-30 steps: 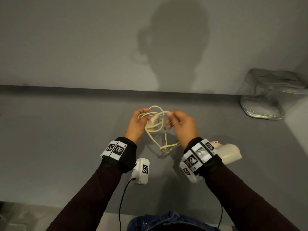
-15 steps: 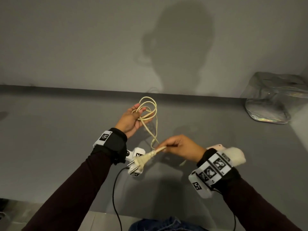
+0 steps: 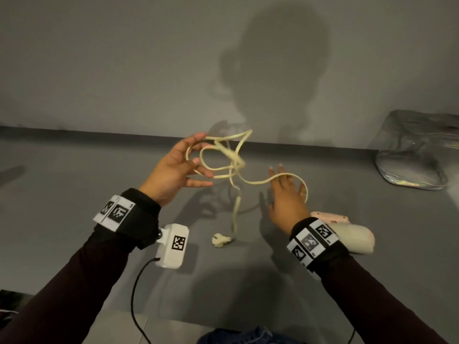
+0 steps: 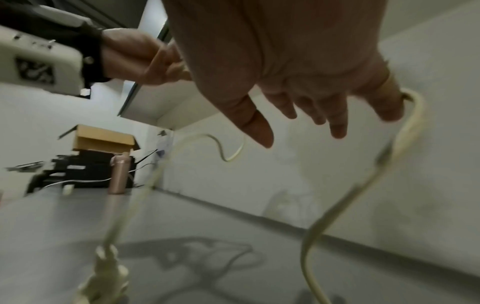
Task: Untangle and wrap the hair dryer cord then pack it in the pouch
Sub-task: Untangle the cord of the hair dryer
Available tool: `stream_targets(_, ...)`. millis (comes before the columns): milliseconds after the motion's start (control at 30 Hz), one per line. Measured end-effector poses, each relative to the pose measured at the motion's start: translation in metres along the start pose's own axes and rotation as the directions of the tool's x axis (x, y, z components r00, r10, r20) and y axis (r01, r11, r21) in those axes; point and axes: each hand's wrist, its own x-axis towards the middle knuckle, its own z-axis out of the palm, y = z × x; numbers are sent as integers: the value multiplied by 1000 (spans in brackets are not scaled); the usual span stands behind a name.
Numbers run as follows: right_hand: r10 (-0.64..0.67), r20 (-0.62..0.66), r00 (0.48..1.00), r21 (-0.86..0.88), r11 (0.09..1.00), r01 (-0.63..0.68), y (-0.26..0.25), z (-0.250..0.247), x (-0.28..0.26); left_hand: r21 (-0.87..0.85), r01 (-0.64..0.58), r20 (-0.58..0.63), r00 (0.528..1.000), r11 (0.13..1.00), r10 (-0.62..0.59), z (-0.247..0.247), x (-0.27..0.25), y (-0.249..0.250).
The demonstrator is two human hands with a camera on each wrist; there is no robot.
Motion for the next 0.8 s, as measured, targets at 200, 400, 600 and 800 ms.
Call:
stream_targets(200,24,-251,968,-17,999,-29,16,-21,-4,353,4,-454,875,936,167,-68,2,-36)
stream_targets(400,-56,-91,994,48,997,61,17,-2,-2,277,274,-714,700,921,7,-96,10,-92)
stream_targets(600,31,-80,996,164,986,-18,46,18,-17,506,399,-567,822,764,-54,-80,-7,-139)
stream_targets(800,198,198,960,355,898,-259,59,50,16,813,75,-121,992,577,41,-27,-11,-159)
